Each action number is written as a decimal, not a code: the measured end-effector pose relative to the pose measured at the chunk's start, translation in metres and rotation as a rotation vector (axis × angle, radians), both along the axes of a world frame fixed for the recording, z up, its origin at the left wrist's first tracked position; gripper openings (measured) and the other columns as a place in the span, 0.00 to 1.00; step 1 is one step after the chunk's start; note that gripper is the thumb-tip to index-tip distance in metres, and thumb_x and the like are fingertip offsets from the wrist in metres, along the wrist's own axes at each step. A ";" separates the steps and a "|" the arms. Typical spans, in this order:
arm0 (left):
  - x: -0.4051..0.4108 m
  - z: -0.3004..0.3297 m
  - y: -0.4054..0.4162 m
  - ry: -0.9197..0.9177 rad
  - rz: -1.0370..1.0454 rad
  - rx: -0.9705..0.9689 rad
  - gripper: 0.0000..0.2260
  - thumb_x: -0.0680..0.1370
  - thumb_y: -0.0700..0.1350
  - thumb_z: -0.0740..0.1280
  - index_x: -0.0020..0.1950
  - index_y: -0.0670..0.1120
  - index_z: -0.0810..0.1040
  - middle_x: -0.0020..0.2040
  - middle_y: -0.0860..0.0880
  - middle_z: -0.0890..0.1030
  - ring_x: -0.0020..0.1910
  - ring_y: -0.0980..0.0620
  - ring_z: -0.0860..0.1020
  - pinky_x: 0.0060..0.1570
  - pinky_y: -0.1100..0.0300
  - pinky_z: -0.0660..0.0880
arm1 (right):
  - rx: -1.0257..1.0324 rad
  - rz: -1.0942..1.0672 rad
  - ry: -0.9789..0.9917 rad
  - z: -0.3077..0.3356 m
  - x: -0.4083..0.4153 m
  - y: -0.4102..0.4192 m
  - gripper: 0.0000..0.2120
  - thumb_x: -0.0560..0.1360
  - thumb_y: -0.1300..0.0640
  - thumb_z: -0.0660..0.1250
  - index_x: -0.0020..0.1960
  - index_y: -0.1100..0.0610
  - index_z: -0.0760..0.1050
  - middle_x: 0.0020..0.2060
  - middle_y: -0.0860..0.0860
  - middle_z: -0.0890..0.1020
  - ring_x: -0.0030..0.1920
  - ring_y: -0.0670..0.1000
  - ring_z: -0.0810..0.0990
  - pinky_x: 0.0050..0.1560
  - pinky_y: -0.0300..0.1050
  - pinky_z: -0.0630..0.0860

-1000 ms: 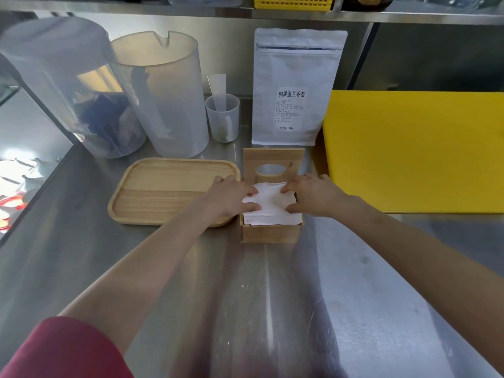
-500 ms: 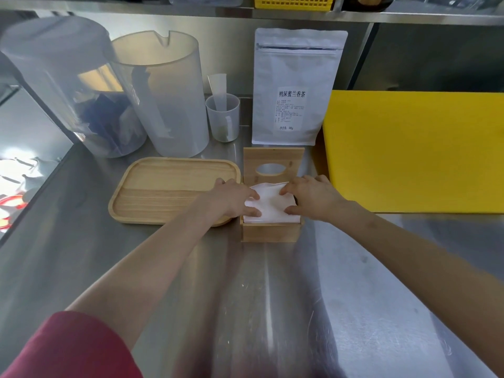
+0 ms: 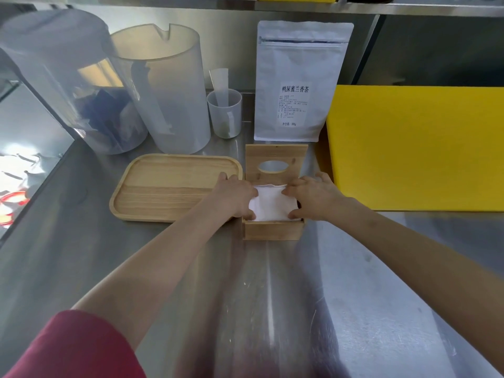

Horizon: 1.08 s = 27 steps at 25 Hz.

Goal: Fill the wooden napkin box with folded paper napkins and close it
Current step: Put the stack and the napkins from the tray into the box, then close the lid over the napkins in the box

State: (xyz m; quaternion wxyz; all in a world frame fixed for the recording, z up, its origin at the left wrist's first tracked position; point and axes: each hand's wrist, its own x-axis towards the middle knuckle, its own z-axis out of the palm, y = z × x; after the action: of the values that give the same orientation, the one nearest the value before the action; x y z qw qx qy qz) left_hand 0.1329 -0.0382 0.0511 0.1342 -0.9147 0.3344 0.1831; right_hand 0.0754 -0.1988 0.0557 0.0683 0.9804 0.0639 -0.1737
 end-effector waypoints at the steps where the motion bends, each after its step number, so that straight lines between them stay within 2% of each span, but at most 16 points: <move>1: -0.001 0.000 -0.002 -0.011 -0.002 0.034 0.21 0.73 0.57 0.63 0.63 0.50 0.71 0.65 0.48 0.73 0.62 0.45 0.68 0.61 0.49 0.60 | -0.011 -0.017 0.012 -0.001 0.000 0.001 0.28 0.71 0.44 0.64 0.68 0.50 0.62 0.68 0.51 0.68 0.69 0.53 0.63 0.70 0.59 0.52; 6: -0.005 -0.004 -0.010 -0.019 0.022 0.082 0.20 0.74 0.55 0.63 0.64 0.49 0.69 0.66 0.47 0.71 0.63 0.45 0.70 0.63 0.48 0.60 | -0.003 -0.042 0.021 -0.011 -0.002 0.004 0.28 0.72 0.45 0.63 0.69 0.50 0.61 0.69 0.51 0.67 0.71 0.52 0.60 0.71 0.60 0.51; 13: -0.007 -0.009 -0.001 0.045 0.066 -0.058 0.23 0.74 0.54 0.63 0.68 0.50 0.67 0.70 0.49 0.68 0.66 0.44 0.66 0.65 0.45 0.58 | 0.176 -0.089 -0.046 -0.017 -0.013 -0.002 0.28 0.73 0.49 0.63 0.70 0.51 0.59 0.71 0.51 0.64 0.71 0.51 0.58 0.71 0.56 0.53; 15: -0.011 -0.012 0.006 0.065 0.104 -0.212 0.23 0.74 0.55 0.63 0.67 0.51 0.68 0.70 0.49 0.68 0.68 0.45 0.64 0.66 0.45 0.58 | 0.241 -0.088 -0.076 -0.018 -0.020 -0.005 0.27 0.74 0.49 0.62 0.70 0.52 0.59 0.71 0.51 0.64 0.71 0.52 0.60 0.70 0.53 0.56; 17: -0.014 -0.013 0.011 0.046 0.175 -0.428 0.19 0.75 0.53 0.63 0.64 0.49 0.71 0.67 0.47 0.71 0.66 0.45 0.66 0.62 0.48 0.62 | 0.321 -0.085 -0.153 -0.016 -0.026 -0.007 0.23 0.75 0.50 0.60 0.68 0.54 0.63 0.69 0.52 0.68 0.67 0.54 0.67 0.65 0.51 0.63; 20: -0.017 -0.010 0.015 -0.101 0.259 -0.722 0.13 0.76 0.50 0.61 0.56 0.46 0.75 0.57 0.45 0.76 0.58 0.45 0.72 0.53 0.51 0.68 | 0.434 -0.052 -0.445 -0.002 -0.030 -0.007 0.14 0.75 0.57 0.61 0.60 0.58 0.72 0.59 0.56 0.77 0.55 0.58 0.76 0.51 0.51 0.72; 23: -0.016 0.000 0.018 -0.236 0.332 -0.962 0.09 0.76 0.47 0.61 0.53 0.44 0.74 0.52 0.47 0.77 0.52 0.48 0.74 0.45 0.58 0.69 | 0.479 -0.049 -0.703 0.016 -0.028 -0.009 0.13 0.72 0.63 0.63 0.56 0.62 0.74 0.51 0.61 0.78 0.49 0.63 0.77 0.44 0.54 0.75; 25: -0.012 0.008 0.017 -0.299 0.364 -1.024 0.11 0.76 0.46 0.62 0.56 0.44 0.72 0.54 0.45 0.75 0.54 0.47 0.74 0.44 0.59 0.68 | 0.486 -0.091 -0.768 0.025 -0.022 -0.011 0.16 0.72 0.64 0.63 0.60 0.63 0.71 0.55 0.63 0.77 0.53 0.63 0.76 0.49 0.56 0.74; 27: -0.007 0.015 0.014 -0.312 0.365 -1.013 0.17 0.76 0.46 0.62 0.63 0.43 0.69 0.60 0.44 0.73 0.58 0.46 0.72 0.47 0.57 0.69 | 0.481 -0.132 -0.739 0.028 -0.013 -0.012 0.21 0.73 0.63 0.63 0.65 0.64 0.66 0.62 0.61 0.73 0.60 0.62 0.72 0.56 0.57 0.71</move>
State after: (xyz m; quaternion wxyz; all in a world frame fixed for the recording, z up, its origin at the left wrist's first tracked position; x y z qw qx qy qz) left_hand 0.1261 -0.0242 0.0659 -0.3081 -0.9241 0.1931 -0.1178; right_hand 0.0621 -0.2110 0.0842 -0.1545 0.9666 0.0111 0.2040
